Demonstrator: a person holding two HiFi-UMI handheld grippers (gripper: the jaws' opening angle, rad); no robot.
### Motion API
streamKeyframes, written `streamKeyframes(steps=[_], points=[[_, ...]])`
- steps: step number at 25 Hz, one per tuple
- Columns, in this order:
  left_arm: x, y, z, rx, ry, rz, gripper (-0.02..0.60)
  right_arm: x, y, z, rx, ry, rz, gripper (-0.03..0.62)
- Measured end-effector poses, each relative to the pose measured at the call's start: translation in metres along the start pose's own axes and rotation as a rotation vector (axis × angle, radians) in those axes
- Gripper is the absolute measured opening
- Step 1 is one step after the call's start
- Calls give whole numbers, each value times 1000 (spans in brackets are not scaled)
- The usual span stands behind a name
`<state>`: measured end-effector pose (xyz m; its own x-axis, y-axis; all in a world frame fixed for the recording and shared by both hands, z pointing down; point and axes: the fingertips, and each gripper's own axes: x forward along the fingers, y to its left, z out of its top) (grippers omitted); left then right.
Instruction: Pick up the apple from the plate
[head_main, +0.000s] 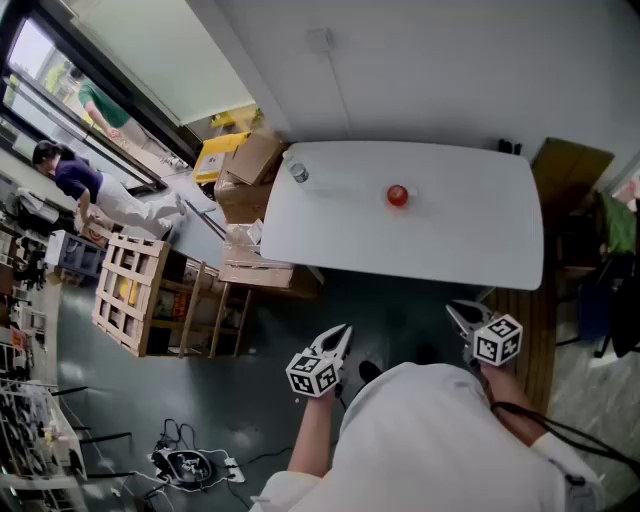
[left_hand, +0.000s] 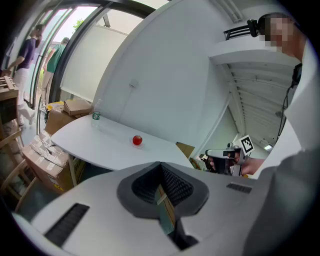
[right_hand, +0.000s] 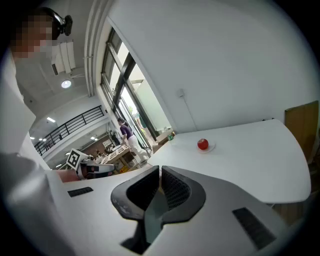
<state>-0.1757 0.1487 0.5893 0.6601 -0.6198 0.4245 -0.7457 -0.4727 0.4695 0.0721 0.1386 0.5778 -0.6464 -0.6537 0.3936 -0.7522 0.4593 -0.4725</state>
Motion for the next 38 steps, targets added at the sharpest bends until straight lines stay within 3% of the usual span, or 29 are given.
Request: streamKeyframes(steps=[19,28,38], points=[[7,-9,3,-11,-9,38,2,-5,-17,6,24,14,22,41],[19,-28,-5,-33,-36,85,2,-14,-41,12,22,38,71,41],[29,-42,9,-28,-95,129,2,-12,-51,24,-36,83,144,43]])
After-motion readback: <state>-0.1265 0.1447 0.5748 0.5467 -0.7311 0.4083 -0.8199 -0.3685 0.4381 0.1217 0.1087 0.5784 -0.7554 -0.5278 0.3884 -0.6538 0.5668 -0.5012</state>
